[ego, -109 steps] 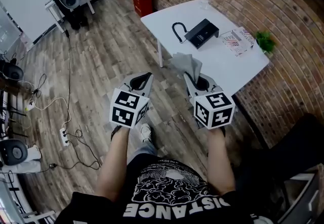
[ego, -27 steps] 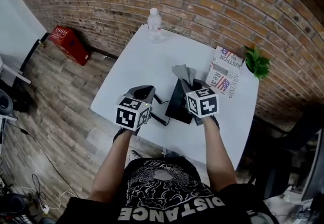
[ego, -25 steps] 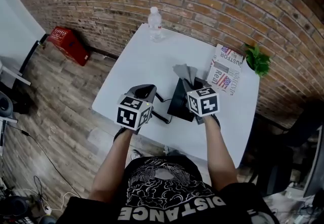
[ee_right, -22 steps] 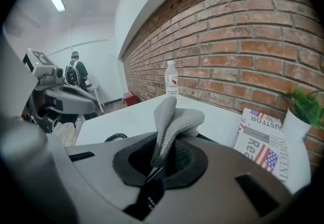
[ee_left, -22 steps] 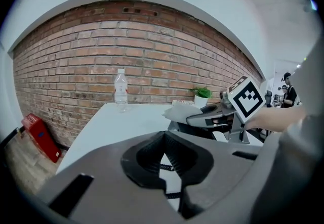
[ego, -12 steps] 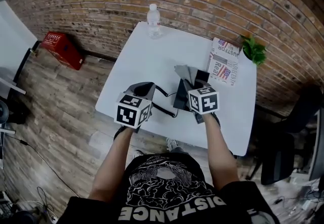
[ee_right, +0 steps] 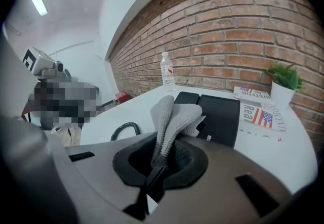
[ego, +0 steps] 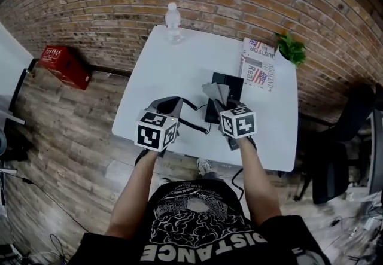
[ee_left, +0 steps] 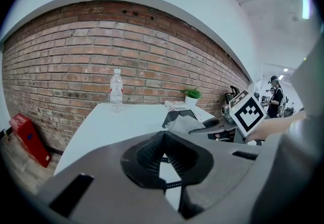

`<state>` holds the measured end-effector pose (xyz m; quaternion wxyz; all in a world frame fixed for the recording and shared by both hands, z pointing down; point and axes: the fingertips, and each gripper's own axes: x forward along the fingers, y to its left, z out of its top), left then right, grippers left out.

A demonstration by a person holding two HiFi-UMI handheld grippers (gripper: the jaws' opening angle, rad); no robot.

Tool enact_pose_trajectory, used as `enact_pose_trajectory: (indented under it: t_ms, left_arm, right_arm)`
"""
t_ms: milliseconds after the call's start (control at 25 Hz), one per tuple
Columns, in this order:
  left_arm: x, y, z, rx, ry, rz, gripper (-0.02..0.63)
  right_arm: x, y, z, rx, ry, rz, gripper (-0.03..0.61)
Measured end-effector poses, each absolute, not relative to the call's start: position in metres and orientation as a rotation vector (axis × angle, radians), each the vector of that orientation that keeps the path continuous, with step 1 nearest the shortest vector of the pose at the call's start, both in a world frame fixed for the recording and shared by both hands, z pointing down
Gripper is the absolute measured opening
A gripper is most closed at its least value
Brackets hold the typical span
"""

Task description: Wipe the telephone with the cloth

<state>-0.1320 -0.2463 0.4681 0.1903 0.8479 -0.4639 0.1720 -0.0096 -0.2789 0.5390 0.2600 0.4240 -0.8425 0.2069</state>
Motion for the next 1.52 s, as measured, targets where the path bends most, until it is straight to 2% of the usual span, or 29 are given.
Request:
enact_pose_trajectory:
  t_ms: [1160,1520]
  left_arm:
    - [-0.135,-0.212,0.481,2.443,-1.165,0.513,0.005]
    - [-0.125,-0.217,0.476,2.449,-1.157,0.515,0.005]
  right_arm:
    - [-0.023,-0.205,0.577,1.176,-2.206,0.678,0.011]
    - [-0.022,-0.210,0.547,1.154,-2.239,0.603,0.011]
